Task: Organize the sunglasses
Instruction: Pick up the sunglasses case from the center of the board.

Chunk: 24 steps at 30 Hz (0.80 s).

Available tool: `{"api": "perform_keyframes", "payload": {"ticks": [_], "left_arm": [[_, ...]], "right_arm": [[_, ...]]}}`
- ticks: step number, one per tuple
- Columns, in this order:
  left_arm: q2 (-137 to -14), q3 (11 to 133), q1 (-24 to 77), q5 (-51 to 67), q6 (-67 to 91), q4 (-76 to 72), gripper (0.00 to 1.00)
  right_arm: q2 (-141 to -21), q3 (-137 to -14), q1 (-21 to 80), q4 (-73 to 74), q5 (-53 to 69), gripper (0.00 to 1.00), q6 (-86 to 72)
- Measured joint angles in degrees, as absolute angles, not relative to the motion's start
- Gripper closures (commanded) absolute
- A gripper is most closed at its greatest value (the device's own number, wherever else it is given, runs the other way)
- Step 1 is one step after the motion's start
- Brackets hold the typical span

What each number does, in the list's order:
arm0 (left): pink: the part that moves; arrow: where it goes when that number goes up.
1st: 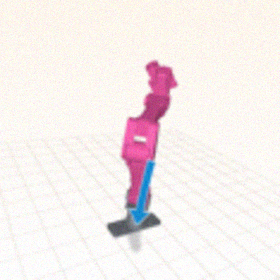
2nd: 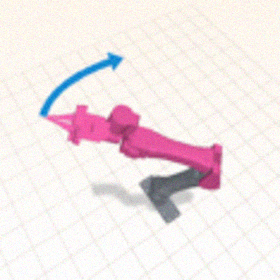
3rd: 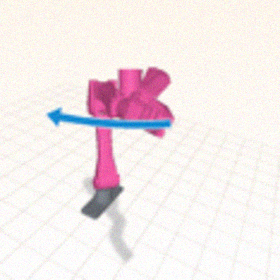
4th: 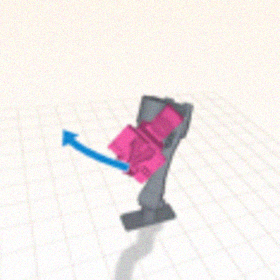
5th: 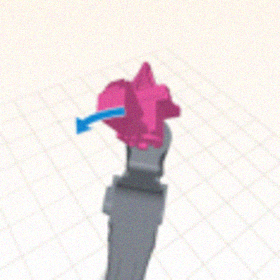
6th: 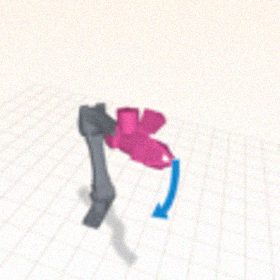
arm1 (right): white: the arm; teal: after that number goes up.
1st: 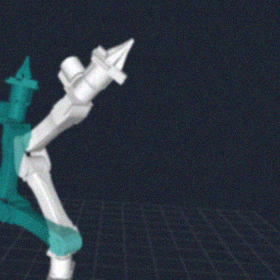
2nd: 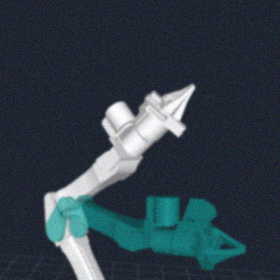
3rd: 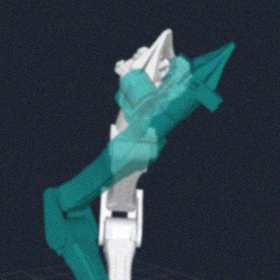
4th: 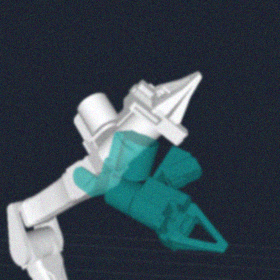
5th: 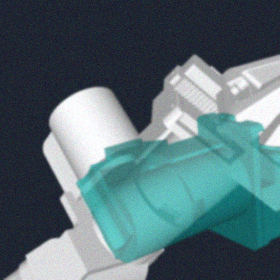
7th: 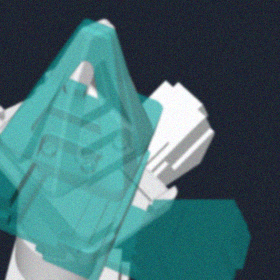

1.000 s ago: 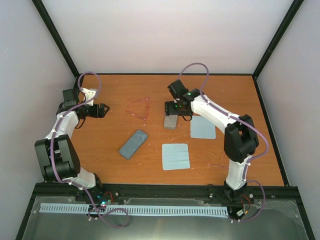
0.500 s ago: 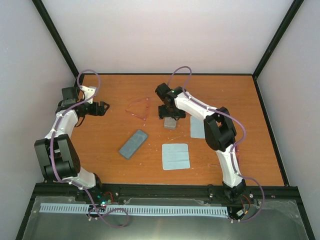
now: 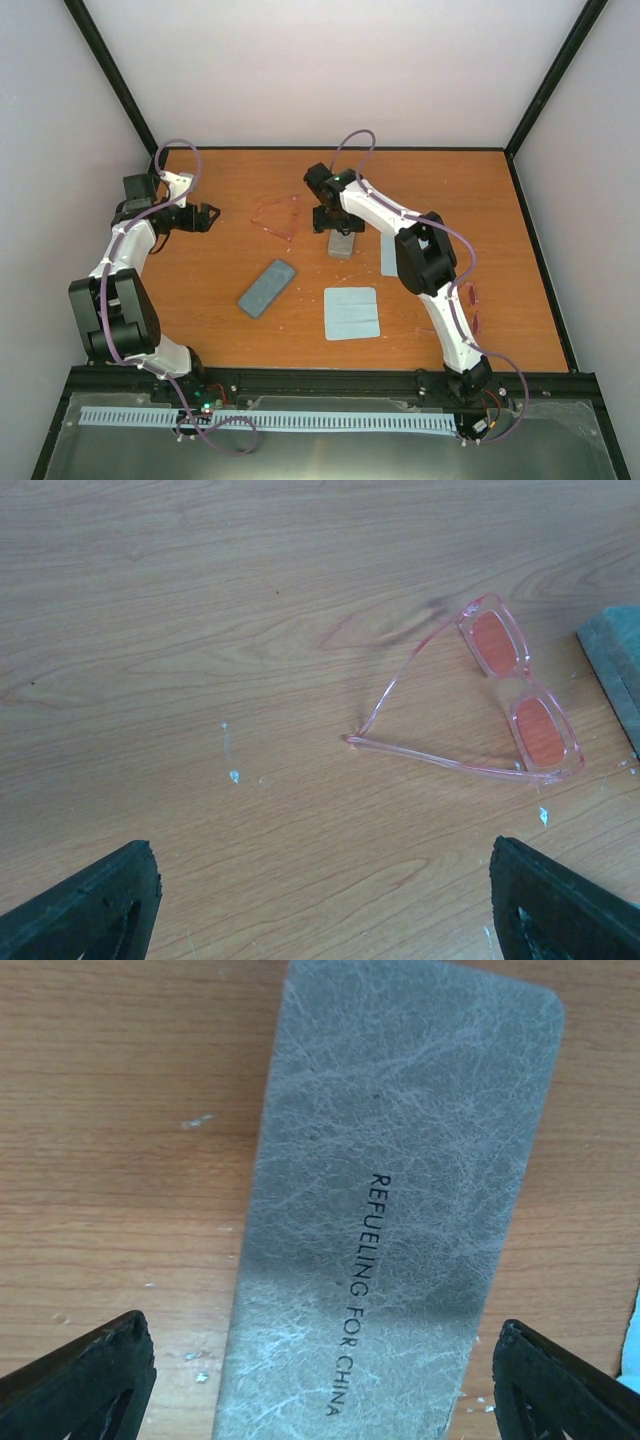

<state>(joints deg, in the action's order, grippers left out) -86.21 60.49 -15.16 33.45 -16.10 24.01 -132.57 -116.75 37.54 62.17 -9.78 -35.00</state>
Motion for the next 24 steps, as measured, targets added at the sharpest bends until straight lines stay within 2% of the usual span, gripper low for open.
{"api": "perform_keyframes", "payload": {"ticks": [8, 14, 18, 24], "left_arm": [[-86.3, 60.5, -15.2, 34.4, -16.5, 24.0, 0.11], [-87.0, 60.5, -15.2, 34.8, -16.7, 24.0, 0.11], [-87.8, 60.5, -15.2, 35.1, -16.7, 24.0, 0.11], [-89.1, 60.5, -15.2, 35.2, -16.9, 23.9, 0.12]], "right_arm": [[-134.6, -117.6, 37.2, 64.5, -11.0, 0.11, -36.1], [-134.6, -117.6, 36.2, 64.5, -10.9, 0.19, -36.8], [-134.6, -117.1, 35.7, 63.7, -10.2, 0.31, -37.1], [-134.6, -116.9, 35.6, 63.5, -10.0, 0.37, -37.4]]}}
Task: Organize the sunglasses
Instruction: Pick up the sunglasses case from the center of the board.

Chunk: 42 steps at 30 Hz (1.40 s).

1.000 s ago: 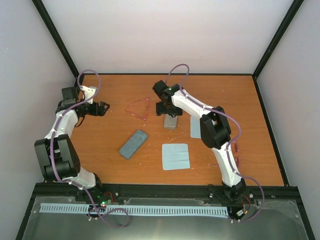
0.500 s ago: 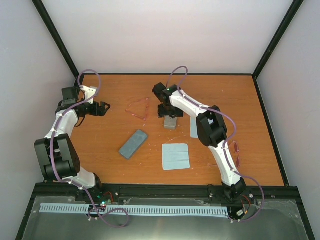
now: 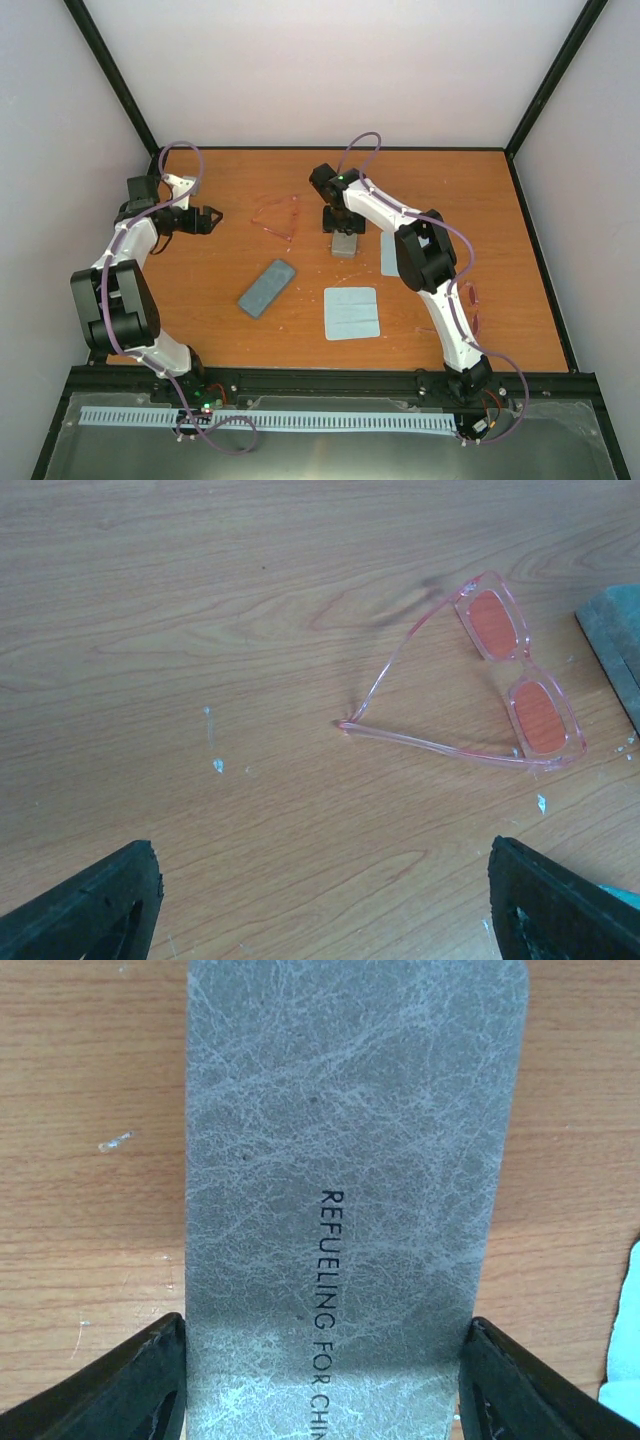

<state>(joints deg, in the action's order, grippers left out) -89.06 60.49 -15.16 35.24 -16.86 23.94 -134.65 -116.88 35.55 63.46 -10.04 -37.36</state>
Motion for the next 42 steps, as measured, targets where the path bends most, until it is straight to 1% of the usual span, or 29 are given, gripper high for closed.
{"api": "perform_keyframes", "payload": {"ticks": [2, 8, 10, 12, 13, 16, 19, 23, 24, 28, 29, 34, 38, 42], "left_arm": [[-89.1, 60.5, -15.2, 35.3, -16.9, 23.9, 0.12], [-89.1, 60.5, -15.2, 35.8, -16.9, 23.9, 0.12], [-89.1, 60.5, -15.2, 36.0, -16.9, 23.9, 0.12], [-89.1, 60.5, -15.2, 36.3, -16.9, 23.9, 0.12], [-89.1, 60.5, -15.2, 36.5, -16.9, 23.9, 0.12], [-89.1, 60.5, -15.2, 36.8, -16.9, 23.9, 0.12], [-89.1, 60.5, -15.2, 36.8, -16.9, 23.9, 0.12], [-89.1, 60.5, -15.2, 37.0, -16.9, 23.9, 0.13], [-89.1, 60.5, -15.2, 37.1, -16.9, 23.9, 0.13], [-89.1, 60.5, -15.2, 38.0, -16.9, 24.0, 0.17], [-89.1, 60.5, -15.2, 38.5, -16.9, 24.0, 0.18], [-88.8, 60.4, -14.8, 42.4, -16.9, 24.2, 0.18], [-86.7, 59.4, -12.4, 45.0, -17.0, 24.4, 0.18], [-84.6, 58.0, -5.8, 47.6, -16.8, 24.2, 0.18]], "right_arm": [[-134.6, -116.9, 35.5, 63.5, -9.8, 0.39, -37.3], [-134.6, -116.8, 35.3, 63.4, -9.4, 0.56, -37.1], [-134.5, -116.6, 35.3, 63.1, -9.4, 0.54, -37.1], [-134.0, -115.7, 35.3, 62.4, -9.4, 0.42, -37.1], [-133.7, -115.0, 35.3, 61.9, -9.4, 0.41, -37.1], [-133.1, -114.0, 35.2, 60.9, -9.1, 0.4, -36.9], [-133.1, -114.0, 35.0, 60.8, -8.8, 0.45, -36.9], [-132.9, -113.7, 35.0, 60.6, -8.5, 0.42, -36.9], [-132.9, -113.6, 35.0, 60.4, -8.4, 0.45, -36.9], [-132.9, -113.6, 34.9, 60.4, -8.1, 0.67, -36.6], [-132.9, -113.6, 34.9, 60.4, -8.1, 0.71, -36.5], [-130.4, -109.8, 34.9, 57.6, -7.4, 0.77, -35.2], [-124.2, -100.9, 34.6, 52.4, -3.0, 0.78, -33.2], [-114.3, -90.4, 34.6, 45.6, 4.2, 0.81, -29.9]]}}
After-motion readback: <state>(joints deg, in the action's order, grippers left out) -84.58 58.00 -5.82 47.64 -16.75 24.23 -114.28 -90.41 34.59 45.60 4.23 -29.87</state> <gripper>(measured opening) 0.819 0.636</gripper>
